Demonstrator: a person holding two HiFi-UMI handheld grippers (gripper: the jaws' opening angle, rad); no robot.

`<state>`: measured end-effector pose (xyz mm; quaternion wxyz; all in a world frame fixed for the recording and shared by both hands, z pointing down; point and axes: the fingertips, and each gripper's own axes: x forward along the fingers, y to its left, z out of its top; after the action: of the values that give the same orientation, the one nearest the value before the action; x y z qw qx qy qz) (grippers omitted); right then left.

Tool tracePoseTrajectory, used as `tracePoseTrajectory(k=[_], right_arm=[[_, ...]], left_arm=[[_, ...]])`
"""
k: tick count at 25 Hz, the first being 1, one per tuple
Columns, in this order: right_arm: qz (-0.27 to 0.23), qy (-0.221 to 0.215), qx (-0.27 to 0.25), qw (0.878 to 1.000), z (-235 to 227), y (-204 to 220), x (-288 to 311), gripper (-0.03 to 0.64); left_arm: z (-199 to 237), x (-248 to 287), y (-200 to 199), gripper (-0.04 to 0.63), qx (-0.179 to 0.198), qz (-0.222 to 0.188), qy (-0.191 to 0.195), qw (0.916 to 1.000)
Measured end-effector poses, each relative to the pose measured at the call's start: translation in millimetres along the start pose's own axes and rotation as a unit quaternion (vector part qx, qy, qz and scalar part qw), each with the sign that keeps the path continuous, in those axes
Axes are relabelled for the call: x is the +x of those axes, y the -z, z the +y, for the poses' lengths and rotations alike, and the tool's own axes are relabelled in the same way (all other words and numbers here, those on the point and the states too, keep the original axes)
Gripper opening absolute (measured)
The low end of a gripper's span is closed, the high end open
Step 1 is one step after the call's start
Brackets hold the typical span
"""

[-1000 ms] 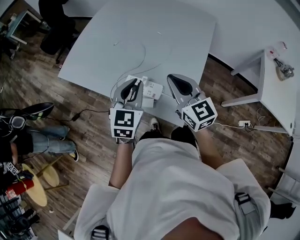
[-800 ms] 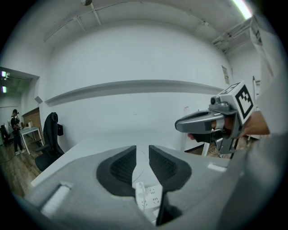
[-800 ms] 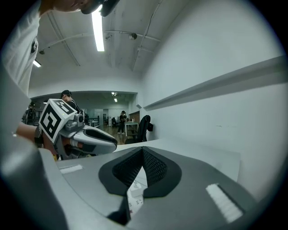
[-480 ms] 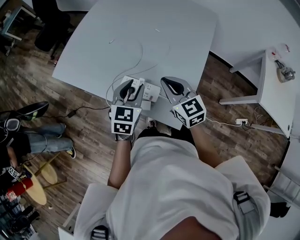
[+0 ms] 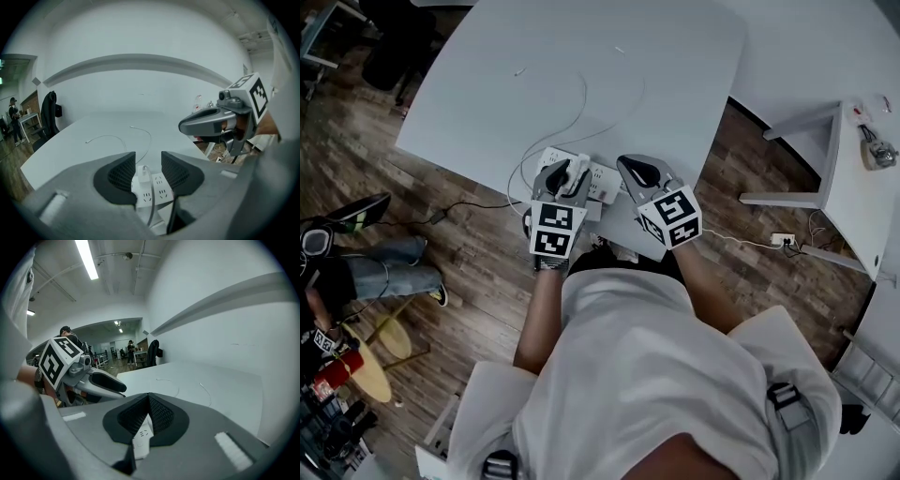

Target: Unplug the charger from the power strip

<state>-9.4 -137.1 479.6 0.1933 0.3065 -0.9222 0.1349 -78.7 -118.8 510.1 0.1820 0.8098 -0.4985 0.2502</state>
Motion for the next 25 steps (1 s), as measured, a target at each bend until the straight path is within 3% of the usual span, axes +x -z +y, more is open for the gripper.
tracePoseTrajectory(k=[11, 25], right_arm=[[0.067, -0.017, 0.023, 0.997, -3.9, 71.1, 31.3, 0.002], [0.153, -0.021, 0.055, 0.987, -5.0, 152.4, 54.0, 0.002]], left_arm=[[0.1, 42.6, 47.5, 0.175, -0.018, 0.068, 0.006, 0.9975], [5.3, 66.1, 71.8, 0.173, -0.021, 0.095, 0.005, 0.9953]])
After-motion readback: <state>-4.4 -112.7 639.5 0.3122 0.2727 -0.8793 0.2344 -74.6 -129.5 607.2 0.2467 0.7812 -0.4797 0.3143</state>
